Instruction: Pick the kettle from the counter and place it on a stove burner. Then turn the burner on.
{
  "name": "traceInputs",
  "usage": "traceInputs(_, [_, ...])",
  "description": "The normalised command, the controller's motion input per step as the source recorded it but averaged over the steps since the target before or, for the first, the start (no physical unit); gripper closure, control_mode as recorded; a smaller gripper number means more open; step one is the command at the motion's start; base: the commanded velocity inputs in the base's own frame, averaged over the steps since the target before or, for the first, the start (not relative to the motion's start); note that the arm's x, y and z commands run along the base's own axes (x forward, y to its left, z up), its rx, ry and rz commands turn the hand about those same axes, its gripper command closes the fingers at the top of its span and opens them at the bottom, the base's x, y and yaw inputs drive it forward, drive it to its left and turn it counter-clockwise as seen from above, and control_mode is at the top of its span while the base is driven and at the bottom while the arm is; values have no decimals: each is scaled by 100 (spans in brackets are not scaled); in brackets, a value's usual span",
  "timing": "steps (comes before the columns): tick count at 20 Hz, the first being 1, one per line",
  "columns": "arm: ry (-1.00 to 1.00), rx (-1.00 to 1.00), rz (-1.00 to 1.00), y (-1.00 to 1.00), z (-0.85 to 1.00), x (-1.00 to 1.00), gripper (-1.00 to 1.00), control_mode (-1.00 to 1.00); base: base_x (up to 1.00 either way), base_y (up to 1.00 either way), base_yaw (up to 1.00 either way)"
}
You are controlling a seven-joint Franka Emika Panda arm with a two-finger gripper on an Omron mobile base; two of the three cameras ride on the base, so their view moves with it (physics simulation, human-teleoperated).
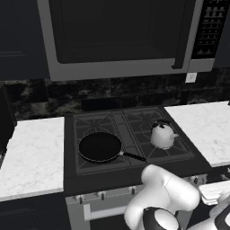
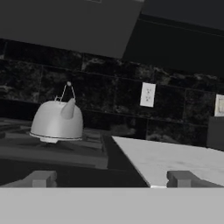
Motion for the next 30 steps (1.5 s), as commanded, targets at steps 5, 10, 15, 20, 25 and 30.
traceInputs(5, [-7,0,0,-13,-51,0,-100,-100,0,0,0])
traceInputs(10, [0,0,1,-2,-52,0,-100,-100,0,0,0])
traceInputs(15, [0,1,5,-1,-47,2,-100,-100,0,0,0])
traceInputs(20, [-3,4,4,0,-29,13,-100,-100,0,0,0])
traceInputs(25, [-3,7,0,0,-3,13,-100,-100,0,0,0])
traceInputs(30, [0,11,0,0,0,21,-100,-100,0,0,0])
